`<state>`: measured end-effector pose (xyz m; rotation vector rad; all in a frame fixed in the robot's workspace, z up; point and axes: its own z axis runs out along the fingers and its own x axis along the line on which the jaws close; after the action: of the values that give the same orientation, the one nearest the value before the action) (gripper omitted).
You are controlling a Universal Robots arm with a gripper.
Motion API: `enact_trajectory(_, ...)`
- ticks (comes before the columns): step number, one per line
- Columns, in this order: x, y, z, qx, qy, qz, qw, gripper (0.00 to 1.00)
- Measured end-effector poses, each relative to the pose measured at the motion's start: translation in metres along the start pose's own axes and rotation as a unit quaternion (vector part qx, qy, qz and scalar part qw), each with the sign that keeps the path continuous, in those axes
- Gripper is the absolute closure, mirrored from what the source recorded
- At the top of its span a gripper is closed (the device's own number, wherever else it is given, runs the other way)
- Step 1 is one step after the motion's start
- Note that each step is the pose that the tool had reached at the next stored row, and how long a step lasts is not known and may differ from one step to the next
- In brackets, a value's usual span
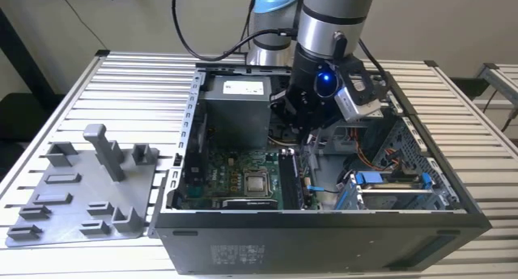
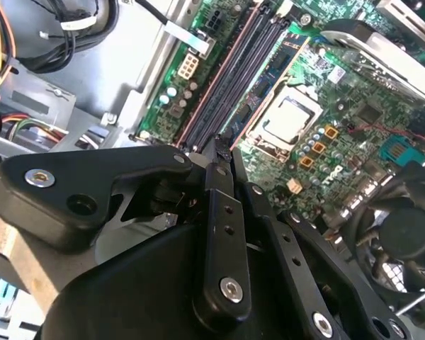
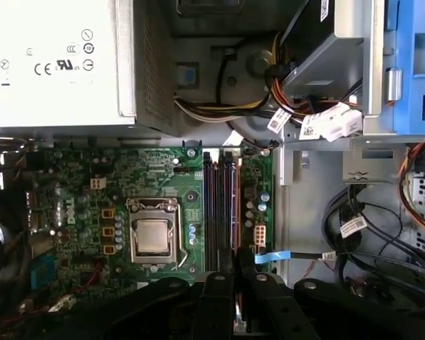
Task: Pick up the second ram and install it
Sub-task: 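Insert the second ram into the second slot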
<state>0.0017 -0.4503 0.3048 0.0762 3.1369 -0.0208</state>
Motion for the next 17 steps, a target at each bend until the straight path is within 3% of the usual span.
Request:
enact_trajectory(10, 0.0000, 0.0000, 0.0022, -0.0001, 0.0003, 0.000, 1.0000, 0.86)
enact_trajectory(17, 0.0010, 0.0001, 0.0135, 0.0001, 0.0003, 0.000, 1.0000, 0.86)
